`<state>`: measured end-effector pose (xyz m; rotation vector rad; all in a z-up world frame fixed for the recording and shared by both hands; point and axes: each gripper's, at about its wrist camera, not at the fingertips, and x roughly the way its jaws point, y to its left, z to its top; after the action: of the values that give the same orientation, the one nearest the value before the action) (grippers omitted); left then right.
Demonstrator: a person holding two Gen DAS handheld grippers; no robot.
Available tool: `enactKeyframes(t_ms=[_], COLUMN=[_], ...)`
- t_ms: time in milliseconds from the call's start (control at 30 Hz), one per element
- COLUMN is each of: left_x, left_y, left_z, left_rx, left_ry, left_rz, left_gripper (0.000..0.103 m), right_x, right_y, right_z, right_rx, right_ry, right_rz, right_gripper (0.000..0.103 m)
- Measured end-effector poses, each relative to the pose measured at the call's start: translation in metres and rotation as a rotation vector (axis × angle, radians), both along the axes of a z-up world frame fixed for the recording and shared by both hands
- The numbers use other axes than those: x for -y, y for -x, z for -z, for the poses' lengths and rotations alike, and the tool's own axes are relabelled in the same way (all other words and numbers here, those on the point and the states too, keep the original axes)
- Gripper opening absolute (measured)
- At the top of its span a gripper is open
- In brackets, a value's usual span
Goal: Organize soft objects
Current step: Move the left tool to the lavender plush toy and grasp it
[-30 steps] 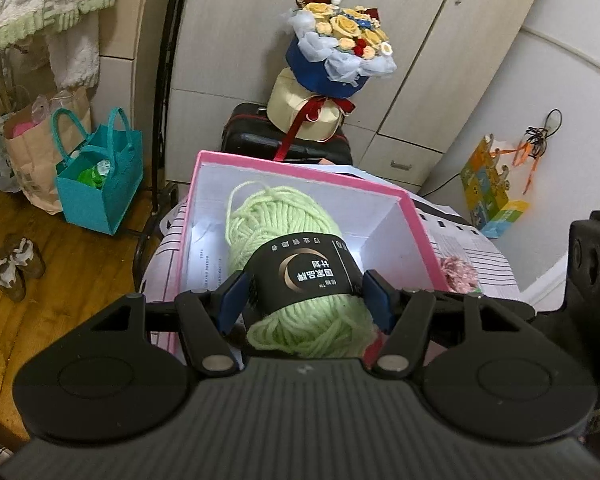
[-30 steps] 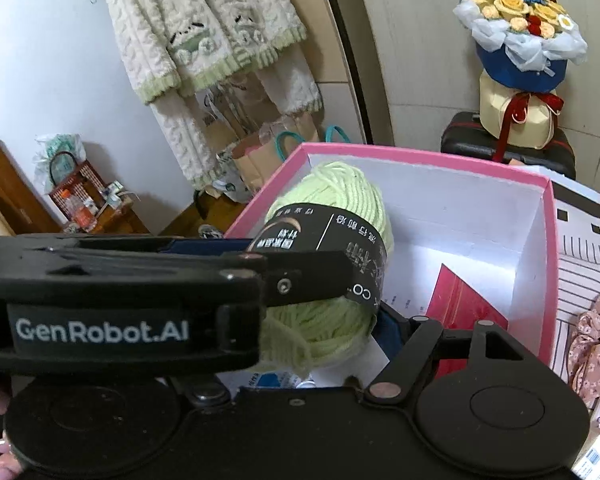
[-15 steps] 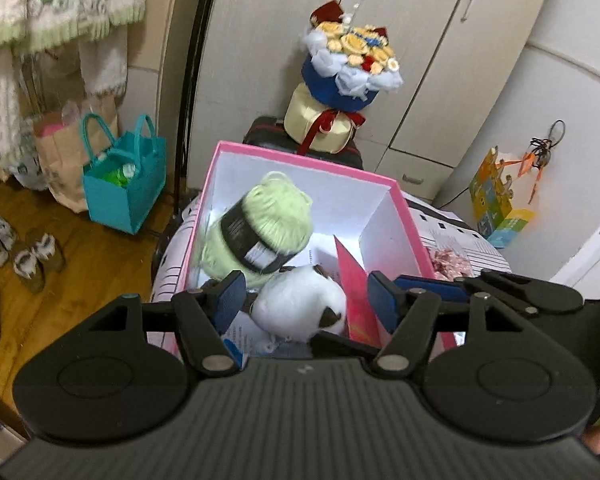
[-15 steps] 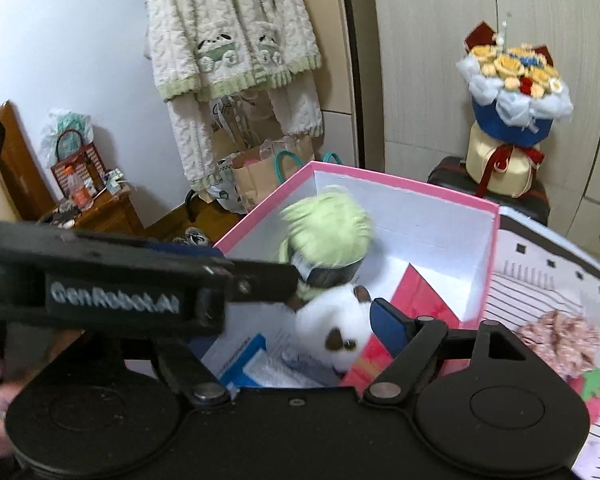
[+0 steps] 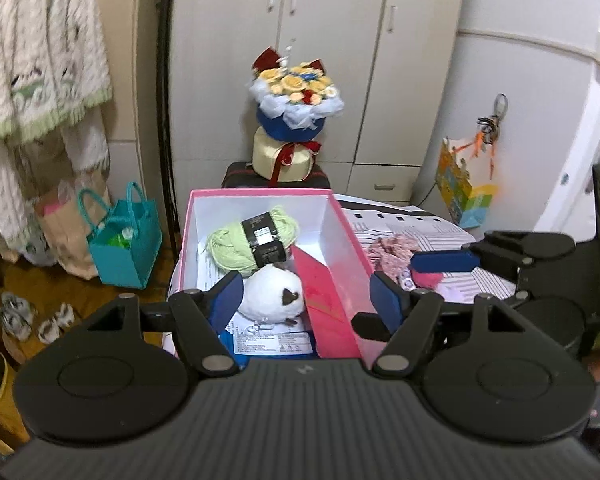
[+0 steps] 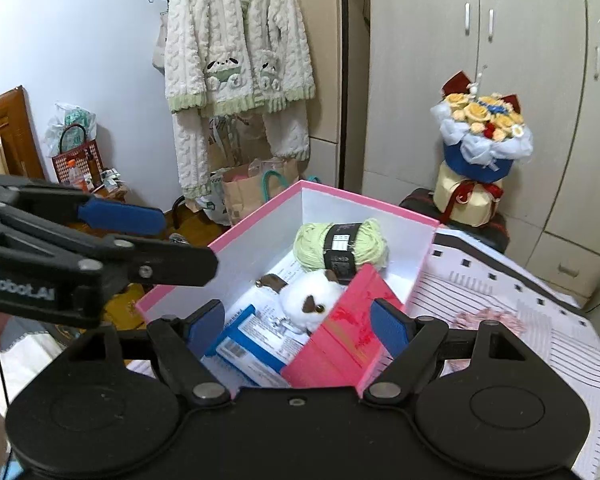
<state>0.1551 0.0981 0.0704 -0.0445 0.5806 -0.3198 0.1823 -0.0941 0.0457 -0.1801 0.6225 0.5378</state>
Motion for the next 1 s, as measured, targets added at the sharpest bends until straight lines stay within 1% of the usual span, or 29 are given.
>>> enactKeyframes(t_ms=[133, 267, 500, 567, 800, 933, 1000], left_x=[0.01, 0.023, 0.049, 0.056, 0.086, 0.108, 0.121], left_y=[0.017, 0.032, 0.051, 0.052, 0.048, 0.04, 0.033], left_z=[-0.008, -0.013, -0.013, -0.011, 0.0, 0.013, 0.021], left_rx=[0.016, 0.032, 0.044, 0.042, 0.024, 0.007, -0.018], left_ry=[-0.025, -0.045, -0.066, -0.069, -0.076, -0.073, -0.069], left_rz=[0.039, 0.078, 0.164, 0.184, 0.248, 0.294, 0.314], left_gripper=[0.071, 0.071, 0.071, 0.071, 0.071, 0.071, 0.071], right_x=[0.013, 0.027, 0.072, 0.089, 0.151, 0.175, 0.182], right_y=[0.018, 0.035, 0.063, 0.068, 0.078, 0.075, 0.074], right_z=[-0.006, -0.013, -0.016, -0.013, 0.008, 0.023, 0.034], right_rx=[0.021, 0.039, 0.089, 0.097, 0.116, 0.128, 0.128], right_ry=[0.018, 0.013, -0.005, -0.013, -0.028, -0.034, -0.025], right_rz=[0.017, 0.018, 0.07, 0.092, 0.114, 0.134, 0.129], right_gripper=[0.084, 0.084, 0.085, 0.085, 0.085, 0.085, 0.085])
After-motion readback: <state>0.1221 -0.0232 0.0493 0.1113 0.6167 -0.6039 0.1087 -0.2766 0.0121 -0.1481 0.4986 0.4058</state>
